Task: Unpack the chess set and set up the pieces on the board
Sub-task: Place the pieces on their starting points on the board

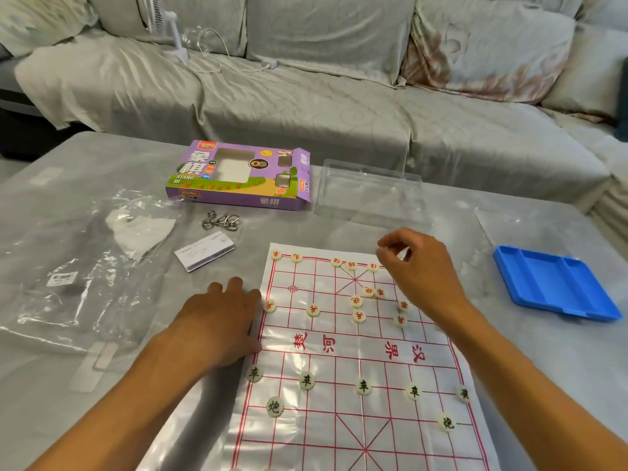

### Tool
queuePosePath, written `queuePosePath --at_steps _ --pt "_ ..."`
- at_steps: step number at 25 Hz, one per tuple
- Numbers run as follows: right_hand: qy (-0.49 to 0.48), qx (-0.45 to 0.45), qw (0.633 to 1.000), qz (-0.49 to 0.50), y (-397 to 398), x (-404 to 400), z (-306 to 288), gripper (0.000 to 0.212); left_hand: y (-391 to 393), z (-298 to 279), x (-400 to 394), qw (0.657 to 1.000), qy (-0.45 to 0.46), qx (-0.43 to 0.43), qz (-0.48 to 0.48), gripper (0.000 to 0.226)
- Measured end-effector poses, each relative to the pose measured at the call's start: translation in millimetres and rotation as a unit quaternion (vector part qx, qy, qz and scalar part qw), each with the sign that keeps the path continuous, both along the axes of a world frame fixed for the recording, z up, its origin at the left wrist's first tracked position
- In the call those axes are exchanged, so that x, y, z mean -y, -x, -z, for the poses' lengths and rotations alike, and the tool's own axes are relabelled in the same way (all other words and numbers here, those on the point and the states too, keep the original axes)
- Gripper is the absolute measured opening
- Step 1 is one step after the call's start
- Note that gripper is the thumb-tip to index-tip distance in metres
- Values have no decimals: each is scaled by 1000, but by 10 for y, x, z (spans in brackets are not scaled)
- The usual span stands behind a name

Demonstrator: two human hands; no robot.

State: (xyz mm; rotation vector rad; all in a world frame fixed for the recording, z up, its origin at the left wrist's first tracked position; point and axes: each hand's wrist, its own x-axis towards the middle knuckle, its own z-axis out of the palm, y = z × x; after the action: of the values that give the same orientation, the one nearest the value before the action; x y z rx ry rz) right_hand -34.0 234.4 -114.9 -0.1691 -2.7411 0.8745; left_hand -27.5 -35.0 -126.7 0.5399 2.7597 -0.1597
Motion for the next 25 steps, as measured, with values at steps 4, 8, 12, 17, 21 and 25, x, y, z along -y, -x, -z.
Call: queuePosePath --at_steps 4,8,12,17,21,25 --pt "-23 50 998 37 -520 -442 125 8 -22 -3 -4 1000 5 -8 5 71" --pt "-47 76 995 42 -583 -640 153 8 -31 -46 -17 1000 -1 -11 9 70" --pt "-76 101 992 1 -440 -515 258 17 -28 -70 -16 1000 -3 -12 12 72" --pt "-151 151 974 -80 -148 -322 337 29 0 -48 -4 1000 -1 -11 13 73" --pt "-222 153 961 -54 -76 -329 315 27 -3 -18 -9 1000 -1 -16 12 73" --pt "-222 168 957 -82 -73 -355 272 32 -7 -8 -11 1000 -2 -19 12 74"
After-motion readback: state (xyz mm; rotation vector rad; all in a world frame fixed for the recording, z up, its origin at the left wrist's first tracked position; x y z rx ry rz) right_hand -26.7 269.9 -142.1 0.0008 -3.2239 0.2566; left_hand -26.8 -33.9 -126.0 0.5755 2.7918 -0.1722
